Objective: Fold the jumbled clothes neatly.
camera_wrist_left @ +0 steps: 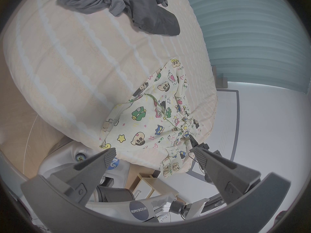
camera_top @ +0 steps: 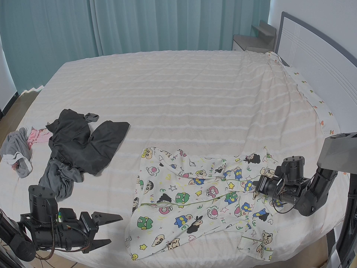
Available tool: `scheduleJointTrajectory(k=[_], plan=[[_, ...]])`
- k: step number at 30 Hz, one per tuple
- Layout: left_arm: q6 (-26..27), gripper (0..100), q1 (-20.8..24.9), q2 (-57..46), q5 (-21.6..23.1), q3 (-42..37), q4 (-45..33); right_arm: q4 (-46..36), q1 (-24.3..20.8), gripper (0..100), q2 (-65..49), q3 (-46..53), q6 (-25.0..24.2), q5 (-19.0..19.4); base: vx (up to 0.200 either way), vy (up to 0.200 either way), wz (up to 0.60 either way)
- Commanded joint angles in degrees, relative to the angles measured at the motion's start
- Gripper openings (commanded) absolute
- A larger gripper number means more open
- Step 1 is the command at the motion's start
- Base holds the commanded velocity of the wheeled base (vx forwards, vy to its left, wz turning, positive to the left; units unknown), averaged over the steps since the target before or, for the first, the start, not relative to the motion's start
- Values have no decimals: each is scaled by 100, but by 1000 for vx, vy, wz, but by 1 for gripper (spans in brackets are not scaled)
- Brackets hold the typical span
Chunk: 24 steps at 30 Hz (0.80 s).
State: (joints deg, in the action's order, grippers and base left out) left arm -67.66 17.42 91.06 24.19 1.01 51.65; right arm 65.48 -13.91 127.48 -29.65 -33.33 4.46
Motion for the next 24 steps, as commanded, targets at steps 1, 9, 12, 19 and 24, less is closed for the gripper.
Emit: scheduleJointTrajectory(k=[1, 9, 12, 19, 24], plan=[[-2, 100, -2, 8, -2, -75, 3, -26, 90, 0, -408, -67, 2, 2, 0, 0, 0], [-2, 100, -2, 8, -2, -75, 3, -589, 389, 0, -487, -1755, -7, 2, 0, 0, 0], [-2, 100, -2, 34, -2, -75, 3, -1362, 512, 0, -408, -3012, -51, 11, 0, 0, 0], [-2, 100, -11, 61, -2, -75, 3, -2302, 670, 0, 884, -5947, -130, -437, 0, 0, 0], [-2, 100, -11, 61, -10, -75, 3, -2575, 767, 0, 1517, -7099, -139, -613, 0, 0, 0]])
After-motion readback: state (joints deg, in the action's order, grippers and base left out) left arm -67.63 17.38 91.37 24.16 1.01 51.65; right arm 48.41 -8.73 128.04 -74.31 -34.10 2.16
